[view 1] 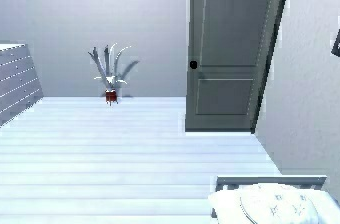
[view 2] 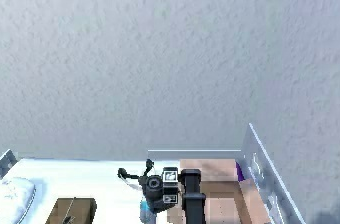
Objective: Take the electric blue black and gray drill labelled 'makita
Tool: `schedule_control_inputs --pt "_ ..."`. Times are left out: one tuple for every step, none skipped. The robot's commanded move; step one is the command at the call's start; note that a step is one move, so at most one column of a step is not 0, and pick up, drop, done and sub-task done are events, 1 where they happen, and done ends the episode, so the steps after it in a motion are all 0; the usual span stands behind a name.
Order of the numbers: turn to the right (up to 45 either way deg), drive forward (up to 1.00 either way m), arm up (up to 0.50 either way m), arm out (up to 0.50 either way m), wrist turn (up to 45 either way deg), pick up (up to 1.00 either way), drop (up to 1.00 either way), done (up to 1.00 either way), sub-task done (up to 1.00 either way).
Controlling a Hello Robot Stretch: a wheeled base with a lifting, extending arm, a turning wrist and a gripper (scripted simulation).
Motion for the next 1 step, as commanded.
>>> schedule_control_inputs --pt "0.0 0.0 -0.3 0.0 0.0 0.0 0.0 0.0 0.0"
